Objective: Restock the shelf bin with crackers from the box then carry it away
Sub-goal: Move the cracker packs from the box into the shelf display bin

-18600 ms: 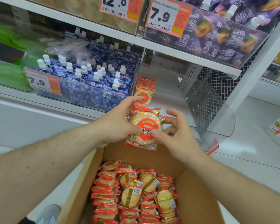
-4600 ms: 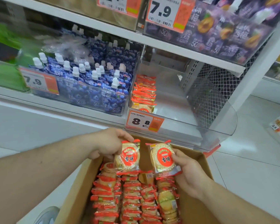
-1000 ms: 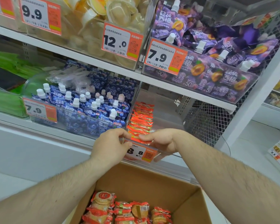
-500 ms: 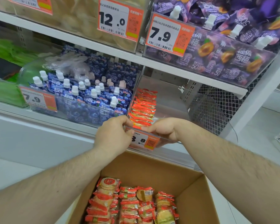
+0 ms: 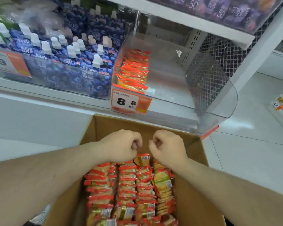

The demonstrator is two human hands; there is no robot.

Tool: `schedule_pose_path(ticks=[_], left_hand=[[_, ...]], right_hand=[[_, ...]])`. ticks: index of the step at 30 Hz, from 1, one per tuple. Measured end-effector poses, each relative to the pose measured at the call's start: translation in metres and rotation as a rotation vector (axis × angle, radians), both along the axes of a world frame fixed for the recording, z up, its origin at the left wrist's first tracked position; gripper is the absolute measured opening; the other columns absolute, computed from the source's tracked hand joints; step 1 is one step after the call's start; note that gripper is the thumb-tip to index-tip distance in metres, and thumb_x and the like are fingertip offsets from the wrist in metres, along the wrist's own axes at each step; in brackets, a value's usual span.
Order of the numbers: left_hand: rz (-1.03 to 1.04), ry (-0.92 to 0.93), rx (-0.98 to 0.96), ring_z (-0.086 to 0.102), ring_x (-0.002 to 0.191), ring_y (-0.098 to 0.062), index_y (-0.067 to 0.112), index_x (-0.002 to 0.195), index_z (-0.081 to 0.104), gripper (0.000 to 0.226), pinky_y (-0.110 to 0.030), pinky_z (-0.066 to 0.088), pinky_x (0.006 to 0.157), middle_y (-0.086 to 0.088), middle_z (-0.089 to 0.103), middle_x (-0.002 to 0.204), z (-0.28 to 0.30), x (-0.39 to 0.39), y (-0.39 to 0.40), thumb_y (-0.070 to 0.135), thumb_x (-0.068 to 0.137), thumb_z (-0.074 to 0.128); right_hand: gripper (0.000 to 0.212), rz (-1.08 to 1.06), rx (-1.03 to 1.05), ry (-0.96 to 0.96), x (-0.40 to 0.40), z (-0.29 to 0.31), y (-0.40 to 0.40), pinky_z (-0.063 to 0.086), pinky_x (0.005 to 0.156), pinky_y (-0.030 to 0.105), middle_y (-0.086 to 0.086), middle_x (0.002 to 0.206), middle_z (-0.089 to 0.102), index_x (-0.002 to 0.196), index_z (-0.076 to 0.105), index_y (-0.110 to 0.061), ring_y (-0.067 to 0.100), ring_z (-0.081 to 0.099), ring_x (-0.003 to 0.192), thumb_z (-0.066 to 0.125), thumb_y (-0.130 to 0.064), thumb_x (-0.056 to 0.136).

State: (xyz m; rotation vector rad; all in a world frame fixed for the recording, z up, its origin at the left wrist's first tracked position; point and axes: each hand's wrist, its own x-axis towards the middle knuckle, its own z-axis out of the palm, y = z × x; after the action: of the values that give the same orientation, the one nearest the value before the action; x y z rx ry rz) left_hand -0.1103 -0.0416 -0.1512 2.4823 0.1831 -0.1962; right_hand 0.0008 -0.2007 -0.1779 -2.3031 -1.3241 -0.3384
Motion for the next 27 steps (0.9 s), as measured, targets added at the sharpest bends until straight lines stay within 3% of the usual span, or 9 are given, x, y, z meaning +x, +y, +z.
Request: schedule_pose_path(ticks=[3,5,8,11,14,18,22,24,27], left_hand=[[-0.029,0.144,-0.058,0.059,0.093,-0.007,0.029,0.100,0.062,0.022,-0.028,0.051,0.088,0.015,0.061,0.095,-0.011,0.002,-0.004,0.015,0.085,0.056],[-0.056,0.192,-0.068,0.059,0.096,-0.008,0.027,0.105,0.064,0.024,-0.029,0.051,0.090,0.013,0.062,0.098,-0.015,0.003,-0.005,0.015,0.086,0.055],[-0.053,0.240,-0.093,0.060,0.096,-0.006,0.026,0.109,0.064,0.024,-0.029,0.051,0.090,0.012,0.063,0.101,-0.022,0.004,-0.004,0.017,0.087,0.057],[-0.022,0.311,-0.121,0.063,0.093,-0.009,0.028,0.107,0.064,0.022,-0.034,0.053,0.088,0.011,0.065,0.101,-0.027,0.003,0.001,0.018,0.088,0.057],[0.014,0.403,-0.150,0.068,0.089,-0.017,0.033,0.104,0.059,0.023,-0.042,0.057,0.082,0.008,0.067,0.100,-0.031,0.003,0.008,0.020,0.085,0.059],[0.157,0.498,-0.215,0.064,0.077,-0.014,0.024,0.125,0.051,0.037,-0.029,0.054,0.069,0.004,0.063,0.087,-0.033,0.005,0.010,0.034,0.091,0.057],[0.340,0.588,-0.418,0.064,0.094,-0.024,0.040,0.147,0.021,0.057,-0.038,0.057,0.084,-0.009,0.052,0.130,-0.027,0.005,0.011,0.057,0.095,0.042],[0.394,0.582,-0.495,0.064,0.096,-0.027,0.044,0.143,0.027,0.053,-0.040,0.057,0.085,-0.008,0.048,0.137,-0.028,0.005,0.013,0.060,0.094,0.042],[0.477,0.463,-0.554,0.065,0.087,-0.023,0.025,0.120,0.058,0.030,-0.036,0.056,0.073,-0.004,0.064,0.106,-0.038,0.003,0.019,0.031,0.091,0.062]], right_hand=[[0.014,-0.460,-0.506,0.520,0.024,-0.084,-0.016,0.047,0.065,0.027,-0.006,0.081,0.062,0.077,0.057,-0.023,0.021,0.061,0.078,0.055,-0.037,0.077],[0.044,-0.708,-0.554,0.834,0.032,-0.128,-0.027,0.052,0.076,0.030,0.001,0.102,0.066,0.101,0.063,-0.021,0.023,0.064,0.089,0.055,-0.053,0.073],[0.082,-0.911,-0.557,0.961,0.024,-0.169,-0.042,0.048,0.088,0.037,0.009,0.130,0.051,0.135,0.035,-0.014,0.030,0.058,0.111,0.065,-0.057,0.072],[0.084,-0.974,-0.562,0.899,0.014,-0.182,-0.051,0.048,0.092,0.042,0.010,0.130,0.050,0.139,0.028,-0.013,0.031,0.056,0.114,0.063,-0.057,0.076],[0.060,-0.915,-0.598,0.775,0.011,-0.179,-0.047,0.051,0.082,0.034,0.004,0.114,0.062,0.111,0.051,-0.018,0.026,0.063,0.101,0.061,-0.064,0.074],[0.032,-0.694,-0.535,0.622,-0.005,-0.154,-0.029,0.054,0.067,0.029,-0.005,0.086,0.067,0.086,0.061,-0.022,0.021,0.065,0.078,0.055,-0.052,0.081],[0.016,-0.344,-0.092,0.459,-0.050,-0.120,0.005,0.049,0.060,0.032,-0.005,0.081,0.057,0.082,0.053,-0.024,0.022,0.060,0.072,0.059,-0.038,0.077],[0.020,-0.215,0.114,0.350,-0.073,-0.106,0.025,0.048,0.060,0.035,-0.003,0.075,0.054,0.076,0.049,-0.019,0.022,0.056,0.068,0.058,-0.036,0.074],[0.026,0.006,0.218,0.221,-0.092,-0.097,0.036,0.043,0.071,0.033,-0.003,0.080,0.052,0.085,0.046,-0.020,0.016,0.050,0.075,0.066,-0.034,0.075]])
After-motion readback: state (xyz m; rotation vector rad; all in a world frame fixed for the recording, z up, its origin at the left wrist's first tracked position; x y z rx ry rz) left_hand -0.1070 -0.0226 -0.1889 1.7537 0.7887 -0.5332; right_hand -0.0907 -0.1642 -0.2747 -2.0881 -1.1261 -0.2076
